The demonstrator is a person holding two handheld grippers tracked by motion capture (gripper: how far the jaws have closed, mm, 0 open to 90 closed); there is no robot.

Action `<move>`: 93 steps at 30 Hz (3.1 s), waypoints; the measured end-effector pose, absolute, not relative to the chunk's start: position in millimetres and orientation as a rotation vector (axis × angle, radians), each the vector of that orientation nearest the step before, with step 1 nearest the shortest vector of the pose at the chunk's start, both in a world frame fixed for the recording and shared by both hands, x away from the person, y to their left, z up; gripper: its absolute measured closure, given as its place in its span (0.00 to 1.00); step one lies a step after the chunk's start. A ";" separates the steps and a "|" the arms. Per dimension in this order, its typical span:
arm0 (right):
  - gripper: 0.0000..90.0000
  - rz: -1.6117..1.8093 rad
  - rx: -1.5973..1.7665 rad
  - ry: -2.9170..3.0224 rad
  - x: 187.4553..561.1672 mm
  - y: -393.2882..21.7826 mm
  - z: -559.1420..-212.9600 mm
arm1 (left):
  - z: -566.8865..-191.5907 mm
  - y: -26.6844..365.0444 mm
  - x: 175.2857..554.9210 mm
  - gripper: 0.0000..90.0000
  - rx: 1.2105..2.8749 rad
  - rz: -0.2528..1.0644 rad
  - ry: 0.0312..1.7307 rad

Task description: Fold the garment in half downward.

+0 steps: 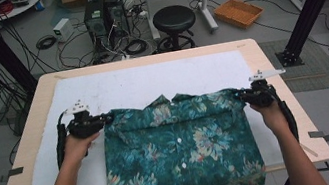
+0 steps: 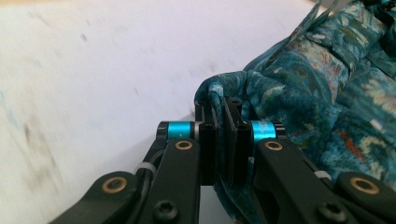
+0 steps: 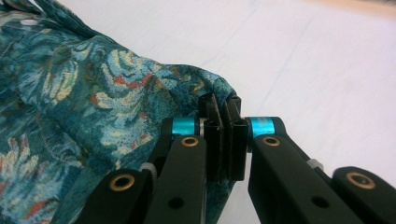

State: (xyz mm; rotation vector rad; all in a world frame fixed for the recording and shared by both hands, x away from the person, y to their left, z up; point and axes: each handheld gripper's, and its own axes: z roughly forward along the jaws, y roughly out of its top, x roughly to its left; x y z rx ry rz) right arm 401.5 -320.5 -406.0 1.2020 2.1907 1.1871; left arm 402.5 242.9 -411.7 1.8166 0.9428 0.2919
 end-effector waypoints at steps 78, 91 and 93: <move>0.99 1.350 0.971 2.303 261.7 -352.6 -428.8 | -445.9 252.5 287.2 0.96 1.922 0.205 0.720; 0.49 1.355 1.121 2.169 277.2 -357.2 -422.8 | -442.7 249.2 308.7 0.43 1.853 0.222 0.866; 0.46 1.347 1.121 2.156 281.5 -355.8 -422.0 | -440.6 249.7 313.4 0.42 1.827 0.249 0.888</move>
